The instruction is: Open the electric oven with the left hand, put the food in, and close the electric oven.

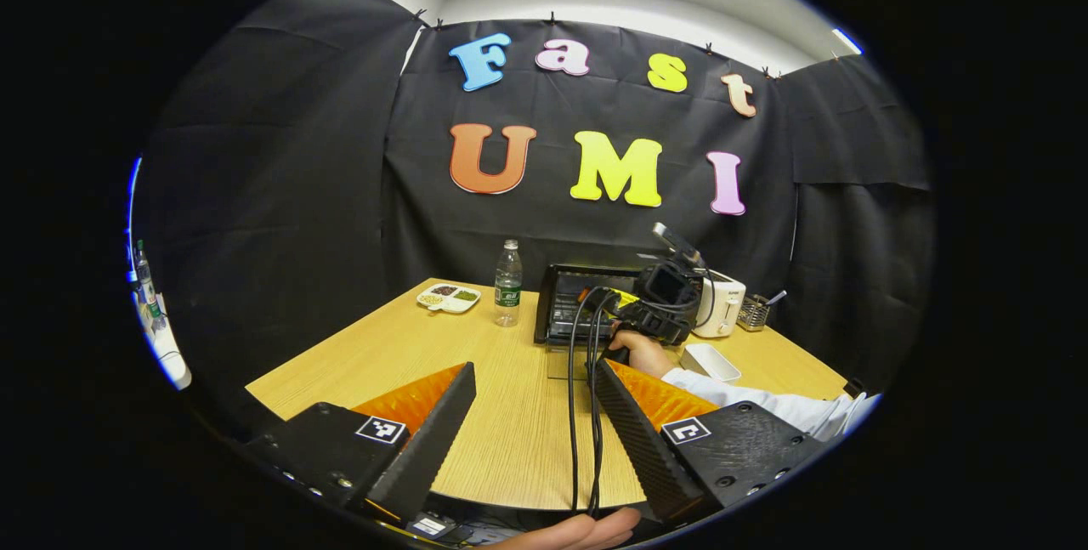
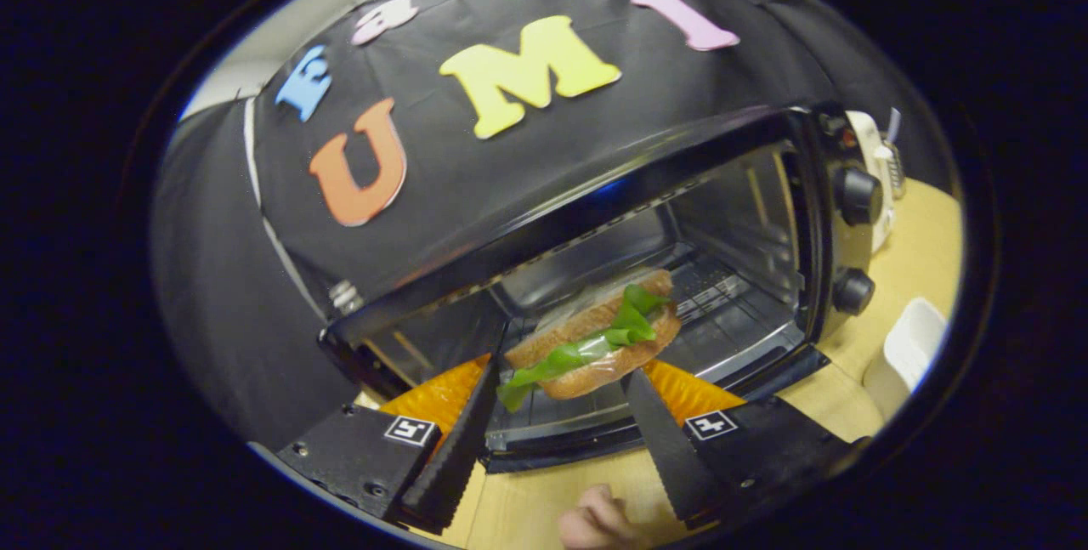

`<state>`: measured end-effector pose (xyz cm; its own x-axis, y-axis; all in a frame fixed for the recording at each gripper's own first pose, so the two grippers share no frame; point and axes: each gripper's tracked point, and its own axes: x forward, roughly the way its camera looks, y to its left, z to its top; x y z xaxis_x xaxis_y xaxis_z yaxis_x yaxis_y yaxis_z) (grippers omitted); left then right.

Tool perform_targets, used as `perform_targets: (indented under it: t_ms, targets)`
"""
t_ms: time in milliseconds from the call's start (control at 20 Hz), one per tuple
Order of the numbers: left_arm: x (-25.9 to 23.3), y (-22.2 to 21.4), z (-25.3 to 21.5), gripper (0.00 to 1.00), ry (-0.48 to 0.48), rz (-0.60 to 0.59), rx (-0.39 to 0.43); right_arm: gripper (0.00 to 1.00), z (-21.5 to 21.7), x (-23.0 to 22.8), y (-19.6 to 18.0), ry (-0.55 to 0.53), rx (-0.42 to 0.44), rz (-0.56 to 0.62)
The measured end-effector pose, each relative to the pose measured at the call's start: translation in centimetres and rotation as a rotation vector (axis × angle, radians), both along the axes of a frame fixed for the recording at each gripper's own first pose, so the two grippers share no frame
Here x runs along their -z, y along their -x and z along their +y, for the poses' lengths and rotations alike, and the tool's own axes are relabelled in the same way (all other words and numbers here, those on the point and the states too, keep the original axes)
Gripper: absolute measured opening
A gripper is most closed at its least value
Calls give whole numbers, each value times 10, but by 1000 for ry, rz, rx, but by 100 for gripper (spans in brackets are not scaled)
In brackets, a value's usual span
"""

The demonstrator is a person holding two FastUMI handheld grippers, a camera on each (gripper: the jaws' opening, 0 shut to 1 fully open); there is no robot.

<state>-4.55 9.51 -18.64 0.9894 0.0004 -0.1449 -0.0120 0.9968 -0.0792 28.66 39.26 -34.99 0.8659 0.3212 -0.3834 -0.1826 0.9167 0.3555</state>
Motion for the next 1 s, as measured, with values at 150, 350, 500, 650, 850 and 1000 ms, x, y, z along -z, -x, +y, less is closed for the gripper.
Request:
perform_targets:
  t_ms: [150,350,500,650,850,1000]
  targets:
    - [4,2,0,94,-12,12,-2,96,-6,16,3,193,-48,69]
    - [6,1,1,94,-11,22,-15,96,-16,34,15,268,-74,178]
    - [11,-1,0,94,-11,37,-18,96,-27,41,24,275,-98,245]
    - [17,-7,-3,94,-14,57,-19,96,-32,41,37,264,-163,307]
    - [22,-23,-8,94,-20,72,-19,96,-44,14,54,229,-211,280]
    - [28,-43,-12,94,-16,86,-12,96,-59,-27,77,179,-233,197]
